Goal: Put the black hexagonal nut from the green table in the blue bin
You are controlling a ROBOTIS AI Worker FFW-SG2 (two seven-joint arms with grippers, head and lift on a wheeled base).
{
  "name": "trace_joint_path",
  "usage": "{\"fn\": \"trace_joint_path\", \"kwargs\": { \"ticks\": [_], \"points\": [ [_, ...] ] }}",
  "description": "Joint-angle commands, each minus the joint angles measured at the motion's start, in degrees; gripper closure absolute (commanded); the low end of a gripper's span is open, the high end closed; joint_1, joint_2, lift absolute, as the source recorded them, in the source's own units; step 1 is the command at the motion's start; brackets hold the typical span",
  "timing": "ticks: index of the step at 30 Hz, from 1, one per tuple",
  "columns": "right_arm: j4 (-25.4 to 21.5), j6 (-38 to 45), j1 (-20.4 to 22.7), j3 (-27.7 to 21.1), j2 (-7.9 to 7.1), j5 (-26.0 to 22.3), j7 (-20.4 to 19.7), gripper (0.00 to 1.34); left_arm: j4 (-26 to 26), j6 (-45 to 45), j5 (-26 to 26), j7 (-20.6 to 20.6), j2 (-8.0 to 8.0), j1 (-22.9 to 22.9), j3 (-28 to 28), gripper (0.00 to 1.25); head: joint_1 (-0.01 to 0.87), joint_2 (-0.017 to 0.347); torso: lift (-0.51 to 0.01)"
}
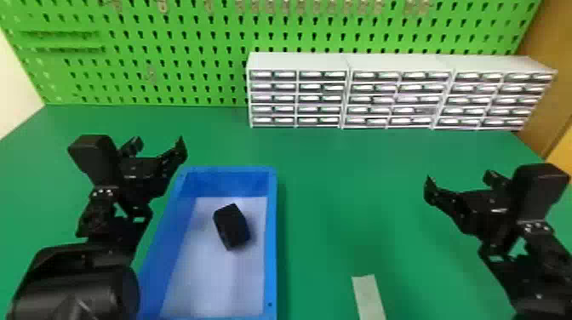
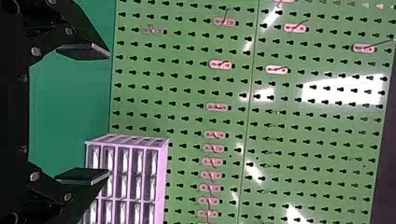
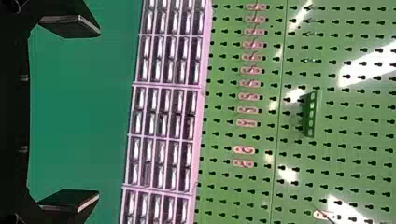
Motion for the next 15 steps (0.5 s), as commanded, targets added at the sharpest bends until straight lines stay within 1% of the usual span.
{"fn": "trace_joint_path", "kwargs": {
  "ticks": [1,15],
  "points": [
    [0.00,0.00,0.01,0.00,0.00,0.00,-0.01,0.09,-0.06,-0.09,0.07,0.00,-0.15,-0.02,0.00,0.36,0.686,0.051,-0.097],
    [0.00,0.00,0.01,0.17,0.00,0.00,0.08,0.09,0.03,-0.09,-0.01,0.00,-0.15,-0.02,-0.09,0.36,0.686,0.051,-0.097]
  ]
}}
